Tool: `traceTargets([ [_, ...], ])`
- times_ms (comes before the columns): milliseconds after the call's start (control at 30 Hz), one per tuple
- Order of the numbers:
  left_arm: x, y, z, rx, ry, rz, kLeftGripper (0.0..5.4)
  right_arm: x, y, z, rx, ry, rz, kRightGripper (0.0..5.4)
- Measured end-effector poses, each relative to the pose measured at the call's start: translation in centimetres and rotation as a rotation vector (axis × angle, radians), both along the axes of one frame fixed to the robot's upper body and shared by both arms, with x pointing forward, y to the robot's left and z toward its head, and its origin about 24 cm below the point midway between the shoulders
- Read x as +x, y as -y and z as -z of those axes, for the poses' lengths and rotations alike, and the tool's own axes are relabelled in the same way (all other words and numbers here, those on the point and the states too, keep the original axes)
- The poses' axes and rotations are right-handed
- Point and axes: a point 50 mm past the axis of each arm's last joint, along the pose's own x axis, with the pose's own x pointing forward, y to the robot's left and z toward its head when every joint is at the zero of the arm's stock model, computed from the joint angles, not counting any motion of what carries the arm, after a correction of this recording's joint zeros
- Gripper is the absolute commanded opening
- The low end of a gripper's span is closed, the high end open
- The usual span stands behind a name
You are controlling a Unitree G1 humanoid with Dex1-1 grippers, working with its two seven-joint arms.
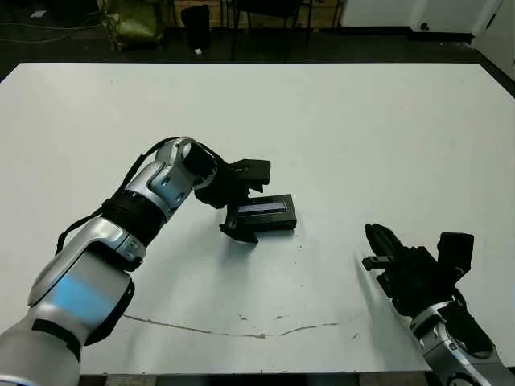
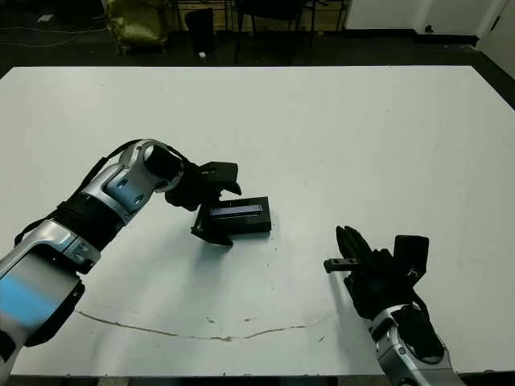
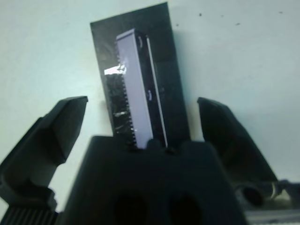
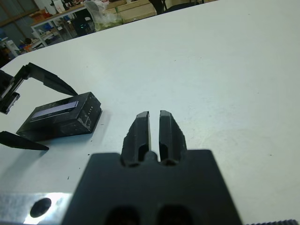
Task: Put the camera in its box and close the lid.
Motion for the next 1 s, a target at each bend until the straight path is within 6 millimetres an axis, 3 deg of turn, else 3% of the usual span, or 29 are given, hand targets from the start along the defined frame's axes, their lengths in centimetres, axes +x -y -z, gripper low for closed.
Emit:
traceTargets([
  [500, -0.7, -0.6, 0.4, -0.077, -0.088, 0.002, 5.39, 0.0, 0.0, 0.2, 0.014, -0.005, -0.003, 0.00],
  [733, -1.1, -0.3, -1.2, -0.194, -0.118, 0.018, 5.39, 0.2, 0.1, 0.5, 0.021, 0.002, -0.018, 0.00],
  [1000, -0.6, -1.4, -1.7, -0.231, -0.090, -0.047, 5.39, 0.3, 0.1, 0.5, 0.027, 0.003, -0.018, 0.00],
])
